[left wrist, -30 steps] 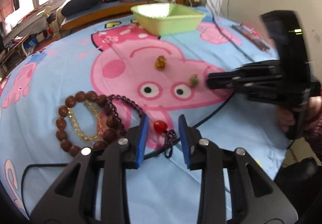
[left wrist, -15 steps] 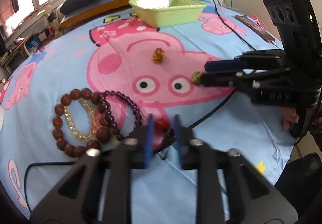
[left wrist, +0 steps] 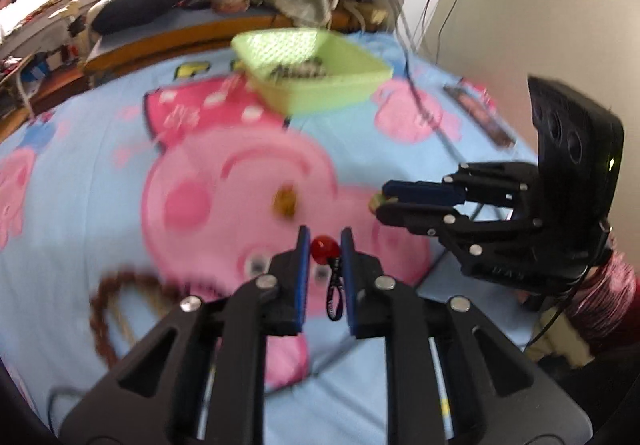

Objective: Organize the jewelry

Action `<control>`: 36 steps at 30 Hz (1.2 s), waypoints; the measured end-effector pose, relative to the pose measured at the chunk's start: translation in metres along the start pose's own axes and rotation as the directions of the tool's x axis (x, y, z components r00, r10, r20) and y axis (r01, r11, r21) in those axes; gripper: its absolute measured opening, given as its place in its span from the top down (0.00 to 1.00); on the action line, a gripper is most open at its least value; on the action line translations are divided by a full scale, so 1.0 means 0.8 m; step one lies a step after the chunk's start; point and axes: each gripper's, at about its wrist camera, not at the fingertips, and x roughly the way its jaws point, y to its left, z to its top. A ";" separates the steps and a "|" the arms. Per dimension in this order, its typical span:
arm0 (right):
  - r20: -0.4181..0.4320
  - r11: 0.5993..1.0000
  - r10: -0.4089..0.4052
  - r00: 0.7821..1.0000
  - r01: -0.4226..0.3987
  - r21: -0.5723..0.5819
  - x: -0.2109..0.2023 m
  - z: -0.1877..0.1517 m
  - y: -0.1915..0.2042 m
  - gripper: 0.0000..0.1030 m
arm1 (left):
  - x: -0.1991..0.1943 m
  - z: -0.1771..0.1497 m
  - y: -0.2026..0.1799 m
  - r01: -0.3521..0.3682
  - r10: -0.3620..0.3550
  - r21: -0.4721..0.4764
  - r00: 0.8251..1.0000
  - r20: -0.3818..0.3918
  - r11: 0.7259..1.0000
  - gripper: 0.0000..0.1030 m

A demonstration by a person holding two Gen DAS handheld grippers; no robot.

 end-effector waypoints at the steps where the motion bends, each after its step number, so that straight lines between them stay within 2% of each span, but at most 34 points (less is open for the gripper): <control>1: 0.028 0.999 -0.010 1.000 0.009 0.035 -0.008 0.015 -0.019 1.00 | 0.001 0.012 0.001 0.011 -0.011 -0.002 1.000 0.005 1.000 0.86; 4: 0.097 0.992 -0.020 0.995 0.008 0.127 -0.021 0.054 -0.067 1.00 | 0.018 0.077 0.005 0.054 -0.053 -0.023 0.998 0.024 0.998 0.86; 7: 0.132 0.976 -0.036 0.991 0.007 0.216 -0.016 0.082 -0.112 1.00 | 0.046 0.132 0.013 0.083 -0.082 -0.061 0.996 0.024 0.995 0.86; 11: 0.135 0.940 -0.038 0.990 -0.010 0.341 0.016 0.096 -0.166 1.00 | 0.102 0.178 0.032 0.057 -0.060 -0.143 0.998 -0.018 0.988 0.85; 12: 0.131 0.935 -0.041 0.991 -0.008 0.354 0.022 0.096 -0.172 0.98 | 0.115 0.184 0.037 0.059 -0.066 -0.160 0.997 -0.036 0.985 0.71; 13: 0.115 0.931 -0.046 0.992 0.000 0.366 0.033 0.097 -0.180 0.91 | 0.131 0.189 0.042 0.051 -0.063 -0.182 0.996 -0.061 0.982 0.49; 14: 0.099 0.926 -0.046 0.994 0.006 0.377 0.041 0.097 -0.186 0.77 | 0.145 0.193 0.048 0.022 -0.040 -0.210 0.996 -0.080 0.977 0.44; 17: 0.107 0.913 -0.027 0.994 -0.019 0.407 0.041 0.094 -0.190 0.76 | 0.154 0.193 0.057 -0.024 0.004 -0.223 0.996 -0.093 0.975 0.43; 19: 0.153 0.914 -0.044 0.987 -0.022 0.406 0.019 0.091 -0.180 0.76 | 0.128 0.187 0.060 0.009 -0.019 -0.227 0.999 -0.043 0.974 0.43; 21: 0.194 0.931 -0.035 0.980 -0.039 0.364 -0.001 0.088 -0.160 0.76 | 0.085 0.173 0.064 0.026 -0.019 -0.212 0.999 0.036 0.977 0.43; 22: 0.191 0.938 -0.024 0.981 -0.045 0.345 -0.007 0.083 -0.148 0.76 | 0.059 0.160 0.068 0.036 -0.020 -0.205 0.997 0.077 0.978 0.43; 25: 0.128 0.952 0.049 0.991 -0.085 0.295 0.001 0.065 -0.112 0.76 | 0.002 0.113 0.082 0.024 0.002 -0.197 0.991 0.131 0.980 0.43; 30: 0.005 0.976 0.097 0.995 -0.096 0.194 0.034 0.037 -0.041 0.78 | -0.067 0.021 0.121 -0.086 0.120 -0.232 0.983 0.137 0.969 0.43; 33: -0.056 0.983 0.145 0.988 -0.137 0.121 0.056 0.028 0.010 0.89 | -0.101 -0.029 0.145 -0.137 0.180 -0.280 0.975 0.132 0.950 0.43; 36: -0.085 0.986 0.166 0.983 -0.162 0.051 0.067 0.028 0.053 0.92 | -0.120 -0.068 0.161 -0.164 0.213 -0.318 0.969 0.128 0.934 0.45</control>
